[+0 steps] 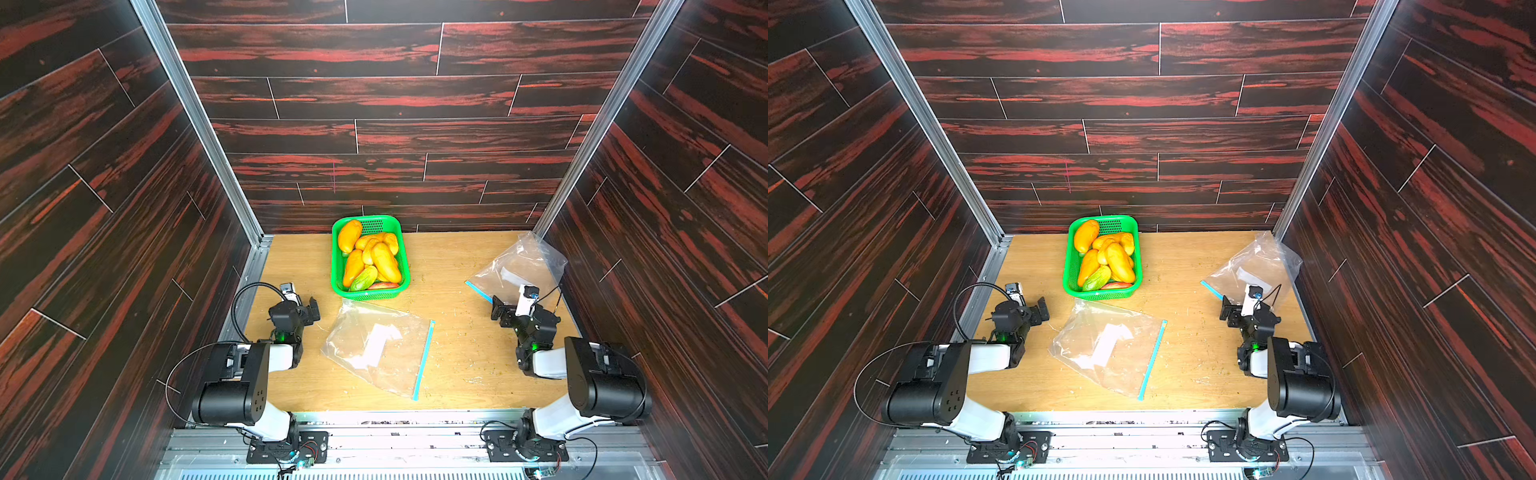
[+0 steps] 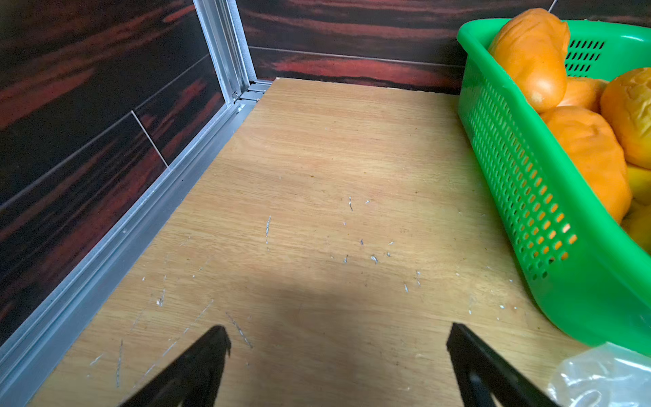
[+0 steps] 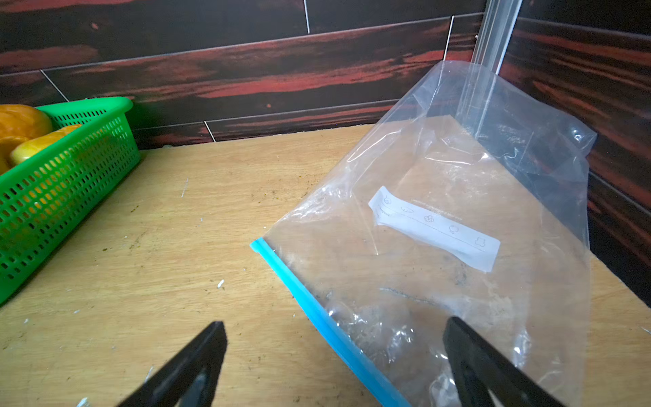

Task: Place the mango in a zip-top bag and seal the zipper
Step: Pick up the zipper food storage bag at the center of the board.

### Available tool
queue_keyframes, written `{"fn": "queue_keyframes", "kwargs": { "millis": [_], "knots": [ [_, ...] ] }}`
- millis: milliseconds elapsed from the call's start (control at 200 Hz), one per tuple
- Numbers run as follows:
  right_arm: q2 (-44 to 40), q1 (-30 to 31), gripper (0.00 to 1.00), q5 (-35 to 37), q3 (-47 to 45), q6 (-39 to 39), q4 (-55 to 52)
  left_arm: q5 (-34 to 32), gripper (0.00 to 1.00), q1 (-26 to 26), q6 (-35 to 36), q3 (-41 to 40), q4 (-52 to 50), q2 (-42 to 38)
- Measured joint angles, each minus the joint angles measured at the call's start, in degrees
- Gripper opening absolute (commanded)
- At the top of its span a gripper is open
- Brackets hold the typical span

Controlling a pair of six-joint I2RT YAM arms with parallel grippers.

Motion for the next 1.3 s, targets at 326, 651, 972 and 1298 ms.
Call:
{"fn": "queue_keyframes", "kwargs": {
  "millis": [326,651,972,1298],
  "knots": [
    [0.00,0.00,0.98,0.00,0.00,0.00,0.00,0.00,1.00,0.00,0.00,0.00,-0.13,0.00],
    [0.00,0.02,0.98,0.02,0.00,0.00,0.00,0.00,1.00,0.00,0.00,0.00,-0.13,0.00],
    [0.00,0.02,0.98,0.02,0.00,0.00,0.00,0.00,1.00,0.00,0.00,0.00,-0.13,0.00],
    [-13.46,9.88,0.98,13.05,10.23,4.00,-21.46,-4.09,1.00,-0.68,-1.90,6.19,-15.80,-5.70]
  ]
}}
